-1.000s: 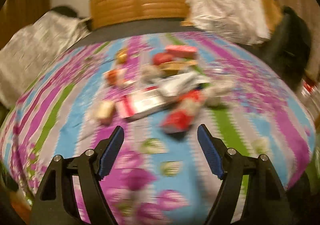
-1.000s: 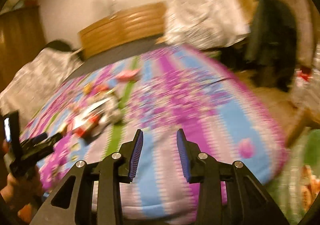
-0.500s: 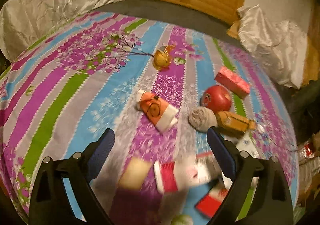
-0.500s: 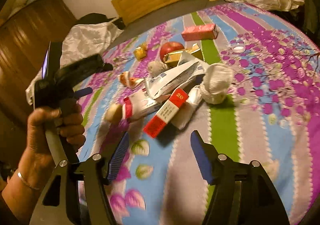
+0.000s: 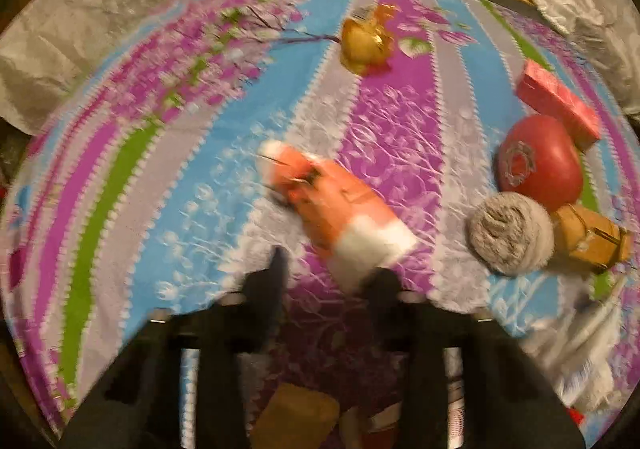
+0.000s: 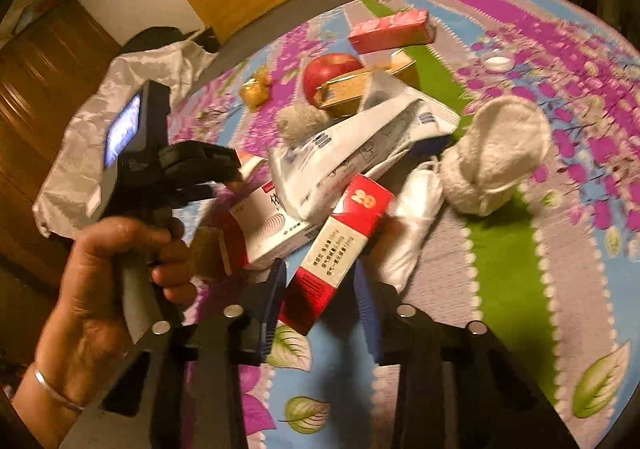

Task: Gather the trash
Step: 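Grasp the orange-white paper with the left tool while the right grasps the red cigarette pack, then carry the orange-white paper and red cigarette pack over the green wastebasket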

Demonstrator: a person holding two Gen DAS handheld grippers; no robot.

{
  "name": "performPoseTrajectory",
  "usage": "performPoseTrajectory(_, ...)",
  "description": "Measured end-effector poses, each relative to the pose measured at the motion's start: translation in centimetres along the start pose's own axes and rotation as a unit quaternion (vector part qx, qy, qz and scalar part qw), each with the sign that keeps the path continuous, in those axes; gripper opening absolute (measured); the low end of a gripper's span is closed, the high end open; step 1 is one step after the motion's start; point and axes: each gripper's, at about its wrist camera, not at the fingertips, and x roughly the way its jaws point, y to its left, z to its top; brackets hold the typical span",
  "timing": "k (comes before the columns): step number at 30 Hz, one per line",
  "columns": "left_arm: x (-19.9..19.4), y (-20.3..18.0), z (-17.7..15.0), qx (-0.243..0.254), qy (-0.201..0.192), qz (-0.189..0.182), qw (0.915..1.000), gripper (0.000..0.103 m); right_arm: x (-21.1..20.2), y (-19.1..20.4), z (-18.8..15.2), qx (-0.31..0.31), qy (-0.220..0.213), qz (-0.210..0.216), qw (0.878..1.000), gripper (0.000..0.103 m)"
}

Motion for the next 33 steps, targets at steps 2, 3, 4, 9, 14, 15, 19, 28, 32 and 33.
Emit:
performPoseTrajectory(2, -0.7, 0.5, -0.3, 0.003, -0.013, -0.005, 0.9999, 0.005, -0.4, -0.2, -0.1, 0.001, 0.002, 0.020, 1.000, 0.028)
performPoseTrajectory(3, -1.1, 0.7, -0.5, 0.004, -0.020, -0.015, 0.9997, 0.004, -0.8, -0.5, -0.1, 0.005, 0.004, 0.028, 1.000, 0.027)
performPoseTrajectory(4, -1.6, 1.0, -0.8, 0.003, -0.026, -0.021, 0.9994, 0.003, -1.1, -0.8, -0.1, 0.010, 0.006, 0.037, 0.999, 0.027)
performPoseTrajectory(9, -5.4, 3.2, -3.1, -0.013, -0.060, -0.055, 0.9966, 0.003, -4.8, -1.8, -0.3, 0.000, -0.002, 0.060, 0.998, 0.026)
performPoseTrajectory(14, -8.8, 5.1, -6.1, -0.011, -0.087, -0.080, 0.9929, 0.003, -9.2, -2.6, -1.3, -0.017, -0.023, 0.061, 0.998, 0.026)
performPoseTrajectory(15, -9.4, 5.4, -6.6, -0.009, -0.092, -0.081, 0.9924, 0.003, -10.1, -2.8, -1.6, -0.024, -0.027, 0.056, 0.998, 0.026)
performPoseTrajectory(19, -12.2, 5.8, -9.0, -0.003, -0.110, -0.092, 0.9896, 0.003, -13.5, -4.0, -3.0, -0.040, -0.043, 0.035, 0.998, 0.026)
performPoseTrajectory(28, -17.7, 2.6, -15.2, 0.049, -0.141, -0.130, 0.9802, 0.003, -19.0, -6.5, -5.6, -0.023, -0.079, 0.016, 0.996, 0.026)
performPoseTrajectory(32, -19.9, -0.3, -16.3, 0.083, -0.157, -0.144, 0.9734, 0.003, -21.3, -7.1, -5.8, -0.019, -0.102, 0.006, 0.995, 0.026)
performPoseTrajectory(33, -20.5, -1.2, -16.3, 0.092, -0.163, -0.147, 0.9711, 0.003, -21.7, -7.2, -5.7, -0.017, -0.108, 0.004, 0.994, 0.026)
